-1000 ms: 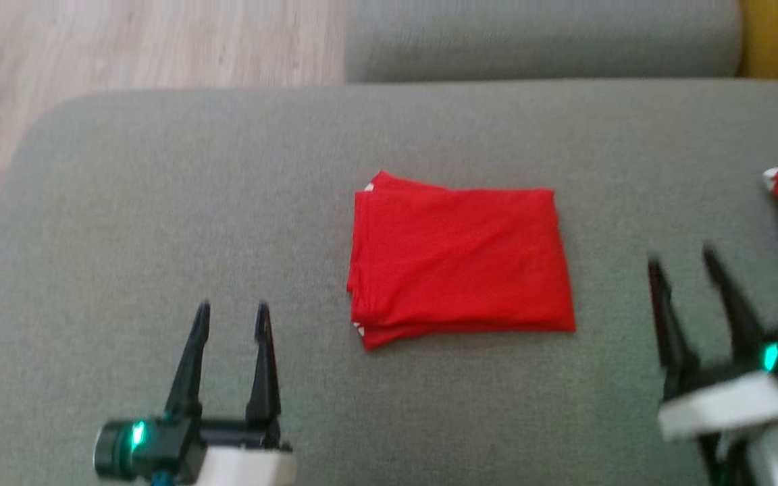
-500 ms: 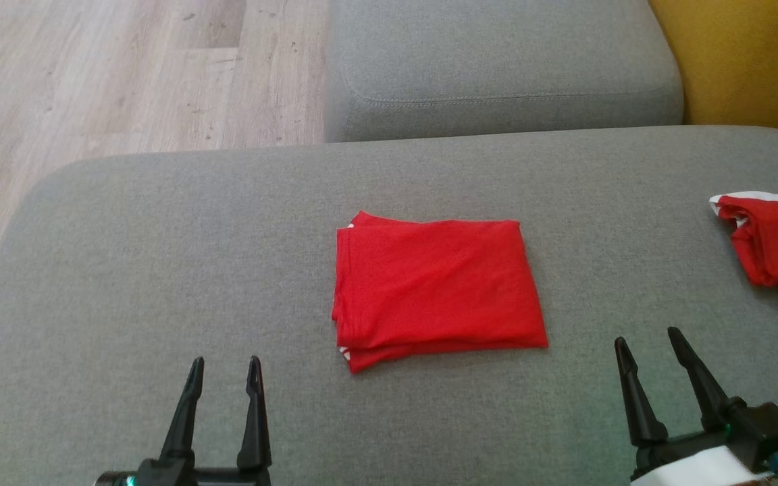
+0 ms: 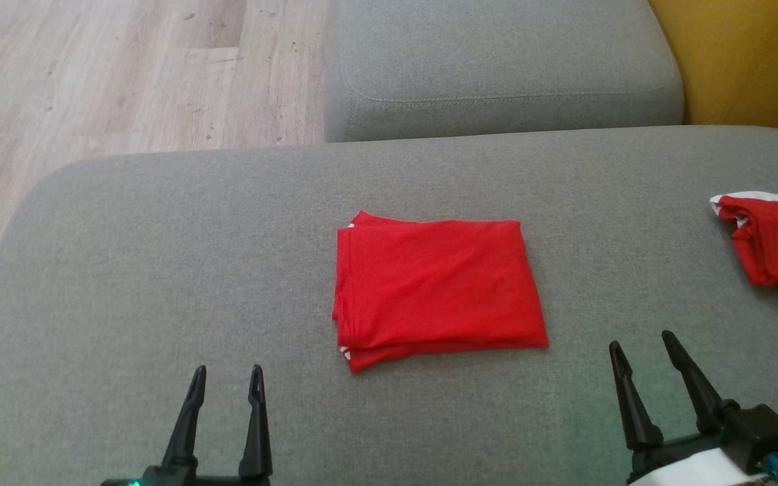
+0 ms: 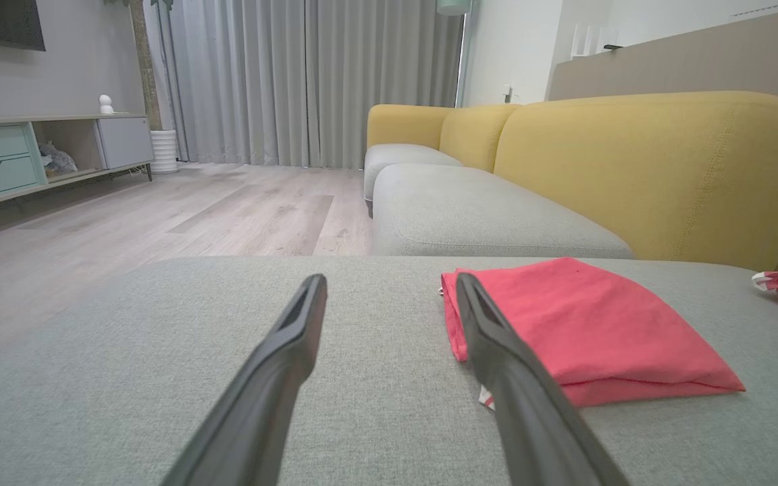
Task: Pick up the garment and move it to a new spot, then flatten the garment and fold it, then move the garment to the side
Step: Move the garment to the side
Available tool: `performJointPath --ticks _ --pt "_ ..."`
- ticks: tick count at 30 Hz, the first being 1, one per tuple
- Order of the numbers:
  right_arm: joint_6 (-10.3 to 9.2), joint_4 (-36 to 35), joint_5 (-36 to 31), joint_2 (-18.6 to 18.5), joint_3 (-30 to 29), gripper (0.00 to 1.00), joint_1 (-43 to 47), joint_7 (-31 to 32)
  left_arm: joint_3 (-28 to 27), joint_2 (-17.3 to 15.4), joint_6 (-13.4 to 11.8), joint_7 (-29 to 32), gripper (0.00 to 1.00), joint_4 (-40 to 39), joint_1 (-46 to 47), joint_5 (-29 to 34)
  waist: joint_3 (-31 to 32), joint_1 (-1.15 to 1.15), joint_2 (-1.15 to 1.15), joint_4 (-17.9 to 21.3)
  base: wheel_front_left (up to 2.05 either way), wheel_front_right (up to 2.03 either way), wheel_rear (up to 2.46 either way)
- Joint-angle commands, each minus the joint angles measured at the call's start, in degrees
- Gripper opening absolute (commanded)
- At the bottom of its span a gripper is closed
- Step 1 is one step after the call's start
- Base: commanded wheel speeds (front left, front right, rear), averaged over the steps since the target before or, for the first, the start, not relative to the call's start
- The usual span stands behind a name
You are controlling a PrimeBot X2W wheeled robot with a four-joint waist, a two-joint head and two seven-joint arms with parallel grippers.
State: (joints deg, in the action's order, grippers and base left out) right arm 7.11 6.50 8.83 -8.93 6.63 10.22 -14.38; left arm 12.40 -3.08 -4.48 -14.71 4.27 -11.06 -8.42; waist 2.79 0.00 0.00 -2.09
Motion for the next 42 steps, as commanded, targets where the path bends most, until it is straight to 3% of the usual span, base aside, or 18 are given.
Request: performJointPath --ticks 1,21,33,37,42 --pt "0.37 -1.6 -0.5 -1.0 1.1 1.0 -1.4 -0.6 -2.0 0.2 0.0 -0.3 1.0 -1.5 1.5 0.3 0.0 0.0 0.0 0.0 0.0 0.0 0.0" --pt "0.37 0.6 -0.5 -1.4 0.8 1.0 -2.9 -0.6 -1.8 0.2 0.7 -0.3 1.0 -2.6 1.6 -0.7 -1.8 0.0 0.0 -1.4 0.0 0.0 0.0" --pt "0.37 16.1 3.7 -5.0 2.2 1.0 -16.5 -0.6 0.3 0.2 1.6 -0.3 1.0 -4.6 4.2 0.3 -8.1 0.0 0.0 -3.8 0.0 0.0 0.0" --pt "0.37 22.1 6.0 -5.4 2.1 1.0 -23.9 1.9 1.0 0.2 1.8 -0.3 1.0 -4.8 6.1 0.8 -11.3 0.0 0.0 -4.4 0.0 0.0 0.0" --pt "0.37 27.5 11.6 -5.9 6.9 1.0 -30.5 6.9 2.3 0.2 1.8 -0.3 1.0 -4.7 8.3 0.8 -14.2 0.0 0.0 -5.5 0.0 0.0 0.0"
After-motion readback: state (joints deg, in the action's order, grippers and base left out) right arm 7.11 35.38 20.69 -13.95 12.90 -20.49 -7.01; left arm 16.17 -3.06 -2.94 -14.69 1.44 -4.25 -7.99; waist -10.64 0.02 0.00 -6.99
